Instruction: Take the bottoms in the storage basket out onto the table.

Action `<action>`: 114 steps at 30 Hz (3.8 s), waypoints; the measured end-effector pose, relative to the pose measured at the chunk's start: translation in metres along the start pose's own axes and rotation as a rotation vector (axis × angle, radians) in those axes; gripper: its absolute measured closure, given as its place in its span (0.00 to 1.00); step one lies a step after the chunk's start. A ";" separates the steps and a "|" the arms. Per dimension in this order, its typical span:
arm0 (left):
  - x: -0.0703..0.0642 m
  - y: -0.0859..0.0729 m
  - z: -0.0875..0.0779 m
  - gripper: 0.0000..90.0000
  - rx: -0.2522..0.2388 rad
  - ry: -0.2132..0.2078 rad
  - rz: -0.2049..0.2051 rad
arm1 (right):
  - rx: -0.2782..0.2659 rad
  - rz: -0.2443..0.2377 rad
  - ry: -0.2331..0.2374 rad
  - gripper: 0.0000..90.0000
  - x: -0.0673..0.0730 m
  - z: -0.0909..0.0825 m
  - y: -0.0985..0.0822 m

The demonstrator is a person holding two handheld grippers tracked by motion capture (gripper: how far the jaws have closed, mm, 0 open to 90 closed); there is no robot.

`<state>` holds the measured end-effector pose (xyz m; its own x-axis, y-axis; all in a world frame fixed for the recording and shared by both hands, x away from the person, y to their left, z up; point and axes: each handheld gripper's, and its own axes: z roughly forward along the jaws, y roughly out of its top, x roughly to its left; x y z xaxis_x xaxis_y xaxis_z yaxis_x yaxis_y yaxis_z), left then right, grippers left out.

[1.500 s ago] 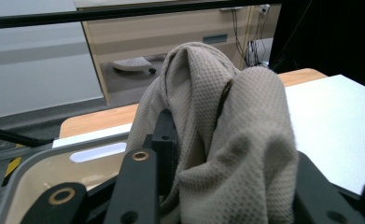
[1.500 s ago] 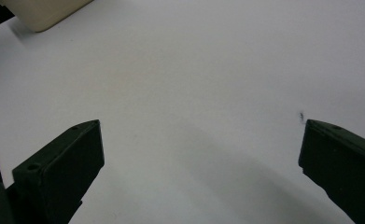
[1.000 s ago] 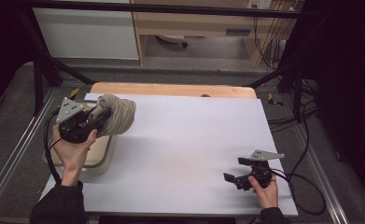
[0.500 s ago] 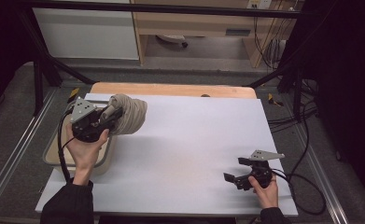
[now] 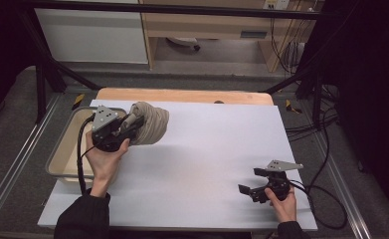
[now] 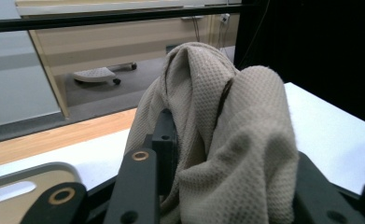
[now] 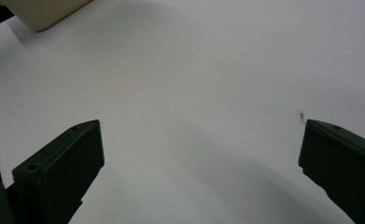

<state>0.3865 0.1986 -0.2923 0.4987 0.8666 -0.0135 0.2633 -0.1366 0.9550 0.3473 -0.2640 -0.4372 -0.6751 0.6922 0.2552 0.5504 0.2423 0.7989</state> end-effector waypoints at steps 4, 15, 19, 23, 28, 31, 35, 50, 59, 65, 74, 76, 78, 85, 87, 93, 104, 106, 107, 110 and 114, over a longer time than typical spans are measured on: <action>-0.005 -0.001 0.005 0.72 0.005 -0.010 0.006 | -0.001 -0.001 0.000 0.01 0.000 0.000 0.000; -0.017 -0.006 0.020 0.72 0.020 -0.033 0.010 | -0.002 -0.003 0.000 0.01 0.000 0.000 0.000; -0.021 -0.008 0.026 0.72 0.028 -0.040 0.017 | -0.001 -0.001 0.000 0.01 0.000 0.000 0.000; -0.025 -0.009 0.031 0.72 0.031 -0.050 0.013 | -0.002 -0.003 0.000 0.01 0.000 0.000 0.000; -0.031 -0.012 0.038 0.72 0.036 -0.058 0.013 | 0.000 -0.001 0.000 0.01 0.000 0.000 0.000; -0.034 -0.014 0.042 0.72 0.044 -0.063 0.016 | -0.001 -0.002 -0.001 0.01 0.000 0.000 0.000; -0.037 -0.017 0.048 0.72 0.051 -0.073 0.016 | -0.001 -0.002 0.000 0.01 0.000 0.000 0.000; -0.052 -0.034 0.075 0.72 0.113 -0.087 0.039 | 0.001 -0.002 -0.001 0.01 0.000 0.000 0.000; -0.061 -0.044 0.087 0.72 0.146 -0.104 0.051 | 0.003 -0.003 -0.001 0.01 0.000 0.000 0.000; -0.069 -0.050 0.094 0.72 0.168 -0.117 0.063 | 0.000 -0.002 -0.002 0.01 0.000 0.000 0.000; -0.078 -0.058 0.103 0.72 0.186 -0.134 0.070 | 0.000 -0.003 -0.002 0.01 0.000 0.000 0.000; -0.079 -0.059 0.104 0.71 0.190 -0.143 0.067 | -0.001 -0.003 -0.002 0.01 0.000 0.000 0.000; -0.081 -0.061 0.105 0.71 0.194 -0.145 0.071 | 0.000 -0.003 -0.001 0.01 0.000 0.000 0.000; -0.088 -0.068 0.111 0.70 0.220 -0.155 0.091 | -0.002 -0.003 -0.002 0.01 0.000 0.000 0.000; -0.089 -0.070 0.113 0.70 0.227 -0.157 0.095 | -0.002 -0.005 -0.002 0.01 0.000 0.000 0.000; -0.093 -0.076 0.117 0.68 0.254 -0.159 0.116 | -0.002 -0.005 -0.002 0.01 0.000 0.000 0.000; -0.088 -0.077 0.119 0.55 0.290 -0.164 0.116 | -0.002 -0.002 -0.001 0.01 0.000 0.000 0.000; -0.088 -0.077 0.118 0.52 0.290 -0.167 0.121 | -0.002 -0.003 -0.001 0.01 0.000 0.000 0.000; -0.088 -0.077 0.118 0.50 0.290 -0.167 0.123 | -0.002 -0.003 -0.002 0.01 0.000 0.000 0.000; -0.086 -0.076 0.116 0.45 0.291 -0.166 0.124 | -0.002 -0.002 -0.001 0.01 0.000 0.000 0.000; -0.084 -0.073 0.114 0.35 0.285 -0.175 0.107 | -0.003 -0.003 -0.001 0.01 0.000 0.000 0.000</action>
<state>0.4192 0.0811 -0.3947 0.6634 0.7482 0.0076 0.4097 -0.3717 0.8331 0.3468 -0.2641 -0.4371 -0.6763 0.6919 0.2527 0.5472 0.2424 0.8011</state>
